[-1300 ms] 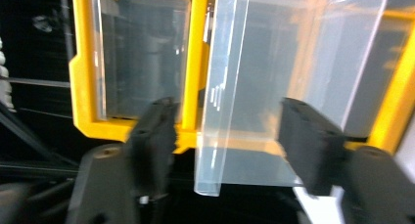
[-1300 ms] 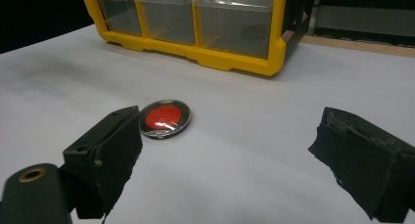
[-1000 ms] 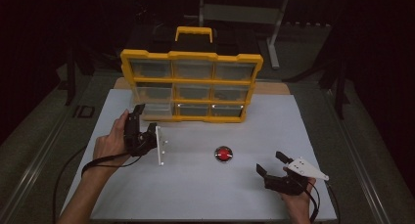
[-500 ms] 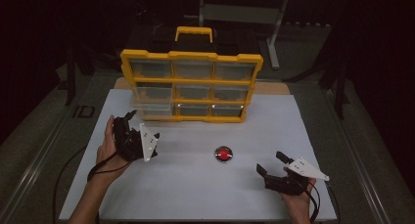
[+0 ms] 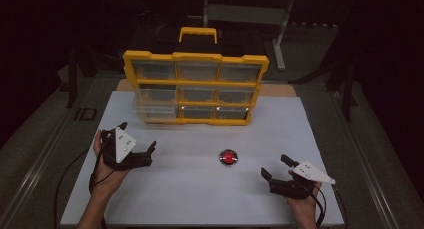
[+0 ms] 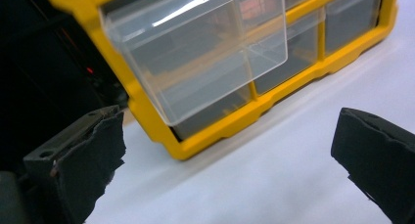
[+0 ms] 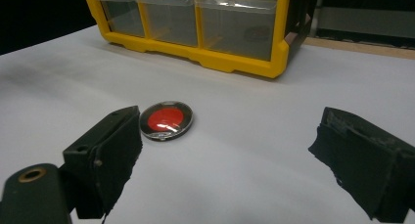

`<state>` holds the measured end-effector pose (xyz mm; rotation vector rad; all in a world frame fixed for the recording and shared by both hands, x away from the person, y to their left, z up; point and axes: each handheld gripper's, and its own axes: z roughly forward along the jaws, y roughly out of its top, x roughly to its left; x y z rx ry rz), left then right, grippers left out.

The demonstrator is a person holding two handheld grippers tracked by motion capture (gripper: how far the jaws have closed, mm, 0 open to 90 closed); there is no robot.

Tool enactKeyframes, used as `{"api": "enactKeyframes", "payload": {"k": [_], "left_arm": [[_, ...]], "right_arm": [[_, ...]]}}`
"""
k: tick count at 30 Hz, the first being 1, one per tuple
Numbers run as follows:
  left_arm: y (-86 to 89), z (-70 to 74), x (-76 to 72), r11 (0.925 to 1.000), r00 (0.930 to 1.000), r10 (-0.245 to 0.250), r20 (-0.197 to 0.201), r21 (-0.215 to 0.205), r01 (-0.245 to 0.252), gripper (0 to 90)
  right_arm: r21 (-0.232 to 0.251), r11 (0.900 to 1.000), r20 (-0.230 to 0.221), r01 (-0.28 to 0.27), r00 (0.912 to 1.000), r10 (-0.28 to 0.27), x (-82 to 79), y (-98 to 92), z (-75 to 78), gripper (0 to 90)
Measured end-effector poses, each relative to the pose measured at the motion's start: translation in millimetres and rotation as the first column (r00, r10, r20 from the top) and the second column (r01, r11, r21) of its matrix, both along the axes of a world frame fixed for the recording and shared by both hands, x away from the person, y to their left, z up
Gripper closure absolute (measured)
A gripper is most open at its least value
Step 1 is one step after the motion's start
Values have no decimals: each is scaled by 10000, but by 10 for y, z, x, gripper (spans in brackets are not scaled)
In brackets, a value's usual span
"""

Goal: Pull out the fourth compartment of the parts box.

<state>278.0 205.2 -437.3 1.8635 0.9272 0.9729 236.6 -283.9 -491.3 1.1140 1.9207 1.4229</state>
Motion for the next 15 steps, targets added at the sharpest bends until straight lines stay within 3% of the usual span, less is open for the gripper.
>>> {"api": "enactKeyframes", "payload": {"k": [3,6,10,12,15], "left_arm": [[57,-33,-5,9979,9997,-46,-243,-654,30,0],[128,-66,1,9911,9984,-10,-573,-1327,-67,1],[241,-118,7,9694,9962,-209,-850,-2454,-6,1],[274,-140,10,9615,9940,-268,-1060,-2747,-33,1],[329,-176,12,9401,9877,-662,-1417,-3405,141,1]], "right_arm": [[-29,10000,47,-46,10000,46,-3,4,2,97],[-52,10000,47,-54,10000,54,-4,3,4,97],[-81,9999,61,-78,10000,79,2,8,2,97],[-94,9999,61,-98,9999,99,5,13,1,97],[-118,9998,71,-137,9999,138,5,21,2,97]]}}
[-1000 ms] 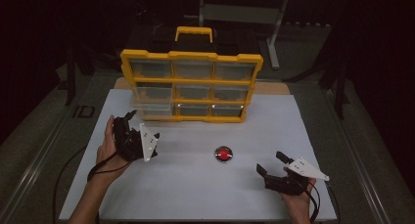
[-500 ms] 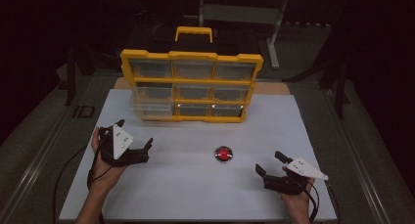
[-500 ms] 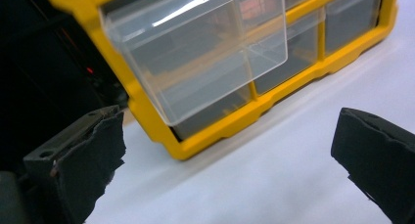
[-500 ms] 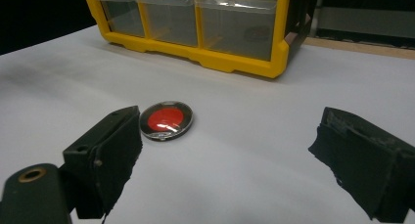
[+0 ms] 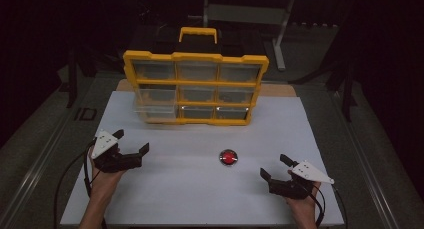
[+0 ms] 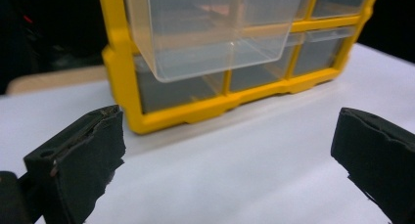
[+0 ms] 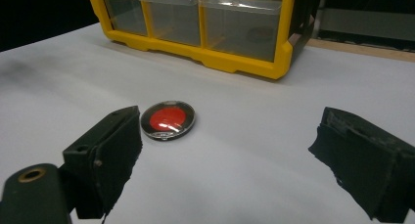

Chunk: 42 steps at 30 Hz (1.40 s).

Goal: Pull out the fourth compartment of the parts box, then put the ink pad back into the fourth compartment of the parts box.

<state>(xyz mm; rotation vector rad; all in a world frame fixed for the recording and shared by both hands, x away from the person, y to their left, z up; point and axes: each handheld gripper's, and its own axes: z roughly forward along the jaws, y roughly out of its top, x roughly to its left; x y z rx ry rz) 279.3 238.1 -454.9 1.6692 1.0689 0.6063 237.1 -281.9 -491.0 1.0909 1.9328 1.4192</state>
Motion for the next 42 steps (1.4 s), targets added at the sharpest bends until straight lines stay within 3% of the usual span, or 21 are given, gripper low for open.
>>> {"api": "enactKeyframes", "payload": {"k": [2,9,12,16,22,26,34,42], "left_arm": [[41,-28,-19,9995,9999,10,-129,-316,-14,1],[109,-70,-103,9986,9992,393,-103,-358,-396,1],[115,-88,-130,9980,9980,624,-90,-83,-625,1],[137,-89,-151,9968,9970,779,-2,-155,-779,1],[88,-121,-201,9935,9955,924,223,643,-936,1],[60,-127,-270,9916,9948,893,482,898,-933,1],[90,-157,-342,9908,9932,957,663,897,-1015,1],[145,-196,-340,9917,9930,1054,532,686,-1090,1]], "right_arm": [[-8,10000,-6,-9,10000,9,0,3,1,97],[14,10000,7,-24,10000,24,1,0,1,97],[5,10000,30,-36,10000,36,0,3,4,97],[-4,10000,37,-53,10000,53,2,4,6,97],[34,10000,42,-2,10000,2,11,-4,15,97],[134,9999,-80,-65,9999,66,17,-22,20,97],[250,9992,-245,-298,9992,304,26,-2,29,98],[234,9966,-372,-796,9961,804,45,67,94,97]]}}
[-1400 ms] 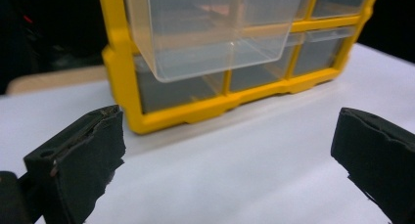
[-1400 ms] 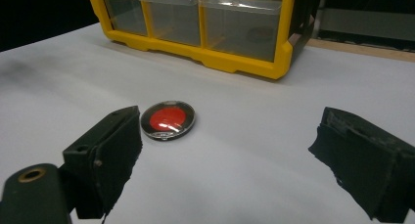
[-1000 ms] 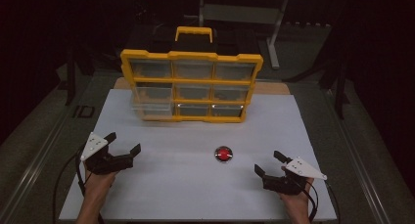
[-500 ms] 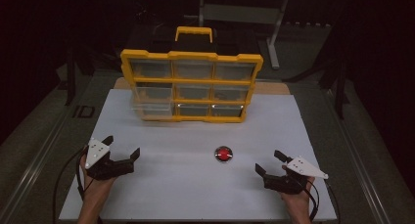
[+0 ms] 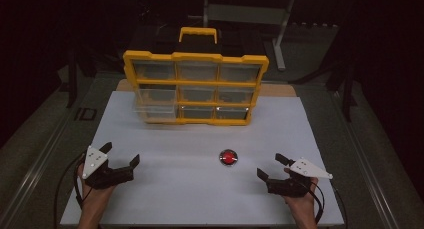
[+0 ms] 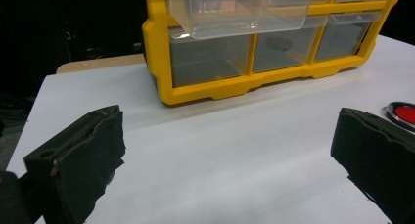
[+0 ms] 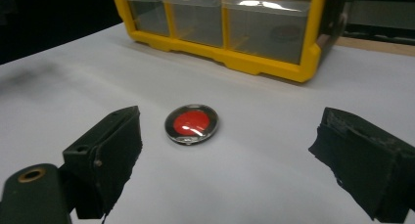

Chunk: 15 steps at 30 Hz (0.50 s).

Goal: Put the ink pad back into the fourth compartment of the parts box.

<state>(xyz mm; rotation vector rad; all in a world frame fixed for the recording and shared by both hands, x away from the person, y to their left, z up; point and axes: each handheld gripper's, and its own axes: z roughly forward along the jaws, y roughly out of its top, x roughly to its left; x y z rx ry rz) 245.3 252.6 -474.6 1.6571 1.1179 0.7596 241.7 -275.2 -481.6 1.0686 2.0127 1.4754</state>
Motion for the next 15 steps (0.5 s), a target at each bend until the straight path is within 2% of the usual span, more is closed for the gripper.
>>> {"api": "enactKeyframes", "payload": {"k": [6,12,15], "left_arm": [[2,-11,16,9999,9999,-14,-103,157,16,1],[-49,-28,31,9977,9998,-124,-176,660,136,1],[-77,-35,35,9953,9996,-236,-169,930,250,1]], "right_arm": [[-350,9991,8,-237,9997,237,55,80,128,97],[-586,9973,-124,-451,9989,444,156,134,225,97],[-454,9973,-178,-580,9982,573,209,150,275,96]]}}
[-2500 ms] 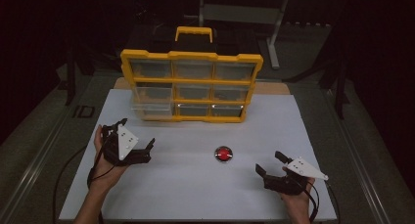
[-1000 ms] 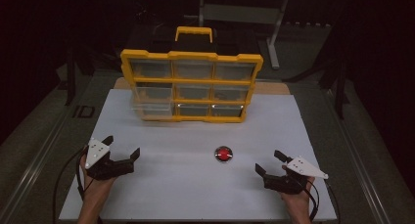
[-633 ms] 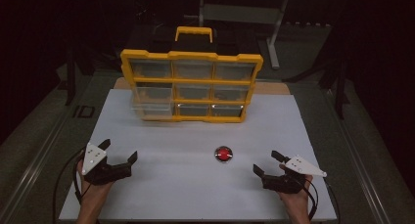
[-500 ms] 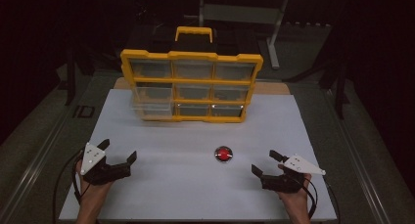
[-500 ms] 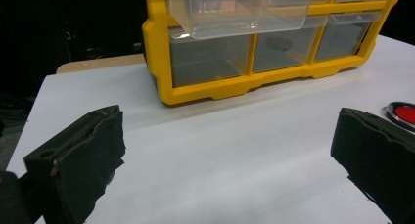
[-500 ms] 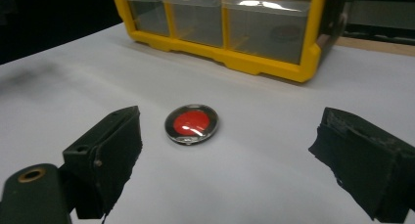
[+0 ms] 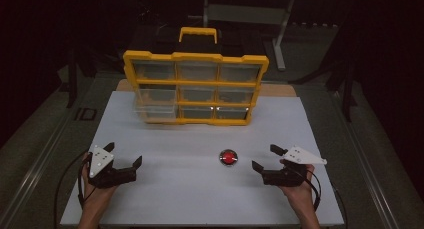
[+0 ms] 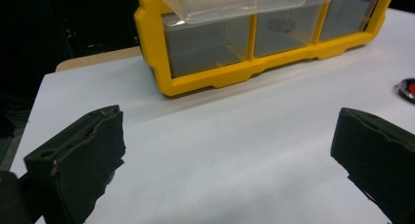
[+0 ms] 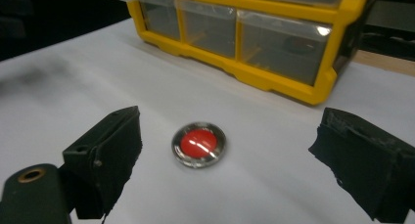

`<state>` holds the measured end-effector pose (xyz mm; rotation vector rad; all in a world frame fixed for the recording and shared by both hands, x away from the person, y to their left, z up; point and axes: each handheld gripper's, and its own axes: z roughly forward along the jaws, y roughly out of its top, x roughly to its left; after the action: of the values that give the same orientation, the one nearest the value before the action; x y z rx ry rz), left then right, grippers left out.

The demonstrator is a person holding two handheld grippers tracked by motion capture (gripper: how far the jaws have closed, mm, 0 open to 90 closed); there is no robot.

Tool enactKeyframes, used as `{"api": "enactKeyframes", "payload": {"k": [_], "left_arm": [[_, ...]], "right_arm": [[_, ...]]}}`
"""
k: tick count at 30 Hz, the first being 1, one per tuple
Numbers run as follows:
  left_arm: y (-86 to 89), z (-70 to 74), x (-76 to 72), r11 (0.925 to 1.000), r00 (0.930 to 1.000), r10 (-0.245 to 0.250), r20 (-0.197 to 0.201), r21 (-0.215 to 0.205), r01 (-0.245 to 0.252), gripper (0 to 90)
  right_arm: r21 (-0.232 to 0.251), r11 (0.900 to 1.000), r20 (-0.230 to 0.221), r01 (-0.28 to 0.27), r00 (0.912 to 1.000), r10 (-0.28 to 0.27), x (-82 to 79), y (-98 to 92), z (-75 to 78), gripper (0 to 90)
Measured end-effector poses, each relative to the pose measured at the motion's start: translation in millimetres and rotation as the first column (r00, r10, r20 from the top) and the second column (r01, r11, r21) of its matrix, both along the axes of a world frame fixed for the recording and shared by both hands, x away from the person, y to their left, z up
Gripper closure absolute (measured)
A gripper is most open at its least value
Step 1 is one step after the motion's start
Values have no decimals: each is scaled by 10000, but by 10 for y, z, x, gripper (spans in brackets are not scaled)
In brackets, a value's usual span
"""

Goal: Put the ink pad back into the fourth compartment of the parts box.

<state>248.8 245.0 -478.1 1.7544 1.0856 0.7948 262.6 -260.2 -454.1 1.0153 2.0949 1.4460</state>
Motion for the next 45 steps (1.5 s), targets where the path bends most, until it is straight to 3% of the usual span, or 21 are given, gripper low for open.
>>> {"api": "enactKeyframes", "payload": {"k": [3,8,17,26,35,45], "left_arm": [[-12,-4,3,9999,10000,-83,-44,61,83,1],[-25,-8,10,9998,9999,-132,6,115,132,1],[-101,-28,9,9978,9990,-442,-57,490,444,1],[-135,-49,20,9968,9982,-585,-100,547,589,1],[-130,-59,32,9972,9986,-520,-104,523,525,1],[-122,-57,35,9983,9990,-434,-99,396,438,1]], "right_arm": [[25,9999,-61,-144,9999,144,43,25,50,91],[-310,9986,-108,-429,9990,426,141,129,192,85],[-864,9937,-147,-708,9975,698,306,271,288,85],[-1629,9810,-597,-1050,9935,965,444,427,322,85],[-1895,9725,-1051,-1352,9876,1168,548,542,328,85],[-2444,9546,-1596,-1704,9781,1337,633,686,295,78]]}}
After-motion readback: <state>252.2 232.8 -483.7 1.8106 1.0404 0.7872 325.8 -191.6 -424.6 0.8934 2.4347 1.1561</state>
